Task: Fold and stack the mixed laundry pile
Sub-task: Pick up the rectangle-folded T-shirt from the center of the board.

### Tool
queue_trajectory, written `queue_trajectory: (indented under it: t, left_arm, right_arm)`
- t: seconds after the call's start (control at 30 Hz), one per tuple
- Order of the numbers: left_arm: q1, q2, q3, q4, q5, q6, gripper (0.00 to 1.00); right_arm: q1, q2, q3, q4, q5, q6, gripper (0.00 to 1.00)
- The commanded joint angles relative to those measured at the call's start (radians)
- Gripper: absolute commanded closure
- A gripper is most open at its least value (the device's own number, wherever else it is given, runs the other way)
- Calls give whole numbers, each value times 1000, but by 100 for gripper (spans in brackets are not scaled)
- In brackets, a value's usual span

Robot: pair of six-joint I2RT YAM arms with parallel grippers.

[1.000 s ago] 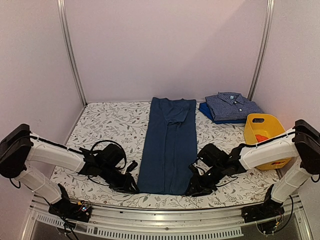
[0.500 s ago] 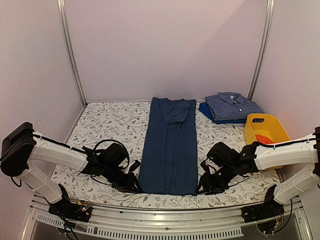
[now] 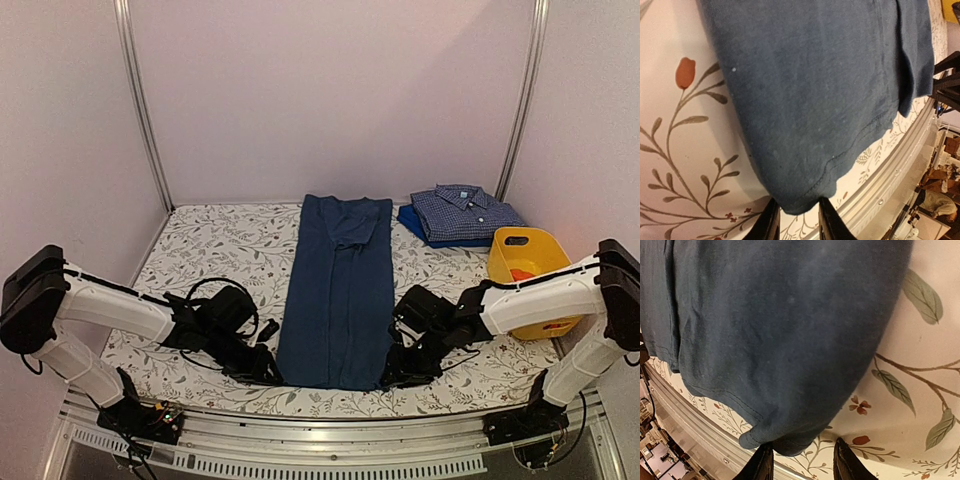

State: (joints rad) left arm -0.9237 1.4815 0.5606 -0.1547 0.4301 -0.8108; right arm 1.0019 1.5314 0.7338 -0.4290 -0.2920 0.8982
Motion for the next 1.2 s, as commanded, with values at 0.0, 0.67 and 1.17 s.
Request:
queue_trajectory:
  t: [0.0,0.67,1.17]
  left_arm:
    - [-27,-1,9,-58,-47,1,73]
    - [-89,64,48,-84,-86,-5,82]
    - [-167,-152,40,-194,-70,9,100]
  right_arm:
    - [36,73,18,-37,52,-10,59]
    - [113,61,-12,-88,86,16,100]
    - [198,-82,29,-80,76,42,100]
